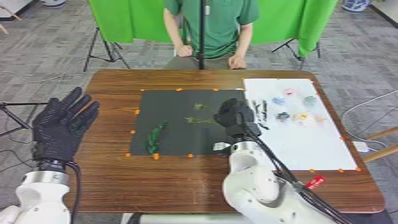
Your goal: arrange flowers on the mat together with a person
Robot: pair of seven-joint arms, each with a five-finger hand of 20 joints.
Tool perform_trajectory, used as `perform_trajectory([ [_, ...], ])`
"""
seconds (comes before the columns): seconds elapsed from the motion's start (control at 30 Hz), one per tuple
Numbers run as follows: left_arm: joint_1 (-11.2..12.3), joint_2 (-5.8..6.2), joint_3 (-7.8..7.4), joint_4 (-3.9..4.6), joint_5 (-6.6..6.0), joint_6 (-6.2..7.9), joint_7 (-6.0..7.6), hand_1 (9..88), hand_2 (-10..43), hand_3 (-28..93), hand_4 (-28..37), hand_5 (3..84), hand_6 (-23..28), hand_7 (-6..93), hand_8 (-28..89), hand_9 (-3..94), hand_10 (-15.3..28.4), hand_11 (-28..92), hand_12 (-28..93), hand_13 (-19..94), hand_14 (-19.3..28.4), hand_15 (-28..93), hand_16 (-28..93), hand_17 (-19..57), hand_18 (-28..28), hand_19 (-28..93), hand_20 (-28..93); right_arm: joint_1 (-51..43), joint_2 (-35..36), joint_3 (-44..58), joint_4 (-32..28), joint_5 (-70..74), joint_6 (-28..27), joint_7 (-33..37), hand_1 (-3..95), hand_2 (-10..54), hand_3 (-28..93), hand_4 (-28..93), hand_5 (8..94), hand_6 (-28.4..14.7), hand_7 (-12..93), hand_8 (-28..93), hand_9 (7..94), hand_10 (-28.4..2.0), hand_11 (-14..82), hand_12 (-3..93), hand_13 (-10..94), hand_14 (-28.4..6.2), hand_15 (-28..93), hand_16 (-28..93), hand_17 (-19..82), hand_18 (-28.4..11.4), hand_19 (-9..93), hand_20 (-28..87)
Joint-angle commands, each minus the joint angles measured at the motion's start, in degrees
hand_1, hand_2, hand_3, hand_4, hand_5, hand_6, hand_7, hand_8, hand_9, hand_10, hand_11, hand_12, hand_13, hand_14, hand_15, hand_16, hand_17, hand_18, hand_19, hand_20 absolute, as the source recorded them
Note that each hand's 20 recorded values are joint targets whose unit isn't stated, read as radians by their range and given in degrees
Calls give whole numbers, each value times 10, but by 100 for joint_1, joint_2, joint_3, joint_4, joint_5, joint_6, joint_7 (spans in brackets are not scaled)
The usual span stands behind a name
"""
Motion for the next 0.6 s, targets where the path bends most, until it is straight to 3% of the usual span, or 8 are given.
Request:
perform_trajectory([
  [0.03, -61, 60, 159, 103, -43, 47, -148, 241, 145, 724, -283, 436, 74, 100, -86, 360, 144, 168, 89, 273, 158, 292, -55, -38, 140, 314, 109, 9, -540, -299, 556, -644, -146, 258, 490, -95, 734, -220, 693, -10, 487, 116, 705, -129, 433, 507, 588, -153, 661, 277, 227, -237, 753, 109],
  [0.07, -103, 73, 232, 96, -113, 147, -146, 241, 145, 724, -283, 436, 74, 100, -86, 361, 144, 169, 89, 273, 158, 293, -55, -38, 140, 314, 109, -10, -590, -348, 568, -680, -260, 363, 491, -95, 734, -220, 694, -10, 486, 116, 705, -132, 434, 507, 588, -156, 664, 275, 225, -239, 756, 108],
  [0.2, -219, 88, 338, 156, -151, 118, -182, 240, 145, 725, -283, 439, 75, 101, -87, 367, 146, 172, 89, 276, 158, 297, -56, -40, 140, 317, 111, -248, -694, -254, 494, -581, -364, 336, 492, -95, 730, -216, 704, -24, 451, 112, 704, -147, 443, 496, 584, -172, 679, 263, 215, -261, 780, 91],
  [0.27, -218, 100, 320, 157, -167, 117, -165, 240, 146, 726, -283, 440, 76, 101, -88, 367, 147, 173, 88, 276, 159, 299, -56, -40, 140, 318, 112, -310, -673, -202, 420, -393, -368, 232, 490, -95, 729, -217, 703, -28, 429, 104, 699, -151, 443, 494, 579, -177, 682, 260, 209, -265, 784, 85],
  [0.47, -149, 108, 195, 158, -253, 107, -41, 236, 144, 730, -283, 440, 76, 99, -88, 367, 147, 172, 86, 277, 160, 304, -58, -41, 141, 321, 113, -300, -477, -263, 109, -12, -296, 239, 468, -95, 733, -221, 726, -56, 233, 40, 705, -153, 415, 440, 579, -178, 662, 223, 205, -267, 804, 8],
  [0.6, -157, 106, 208, 171, -275, 75, -32, 234, 143, 732, -283, 439, 76, 99, -88, 368, 147, 171, 86, 277, 160, 305, -59, -41, 141, 322, 113, -315, -416, -267, -35, 34, -325, 229, 441, -95, 754, -223, 714, -58, 179, -7, 706, -158, 406, 421, 579, -178, 654, 218, 204, -267, 803, -4],
])
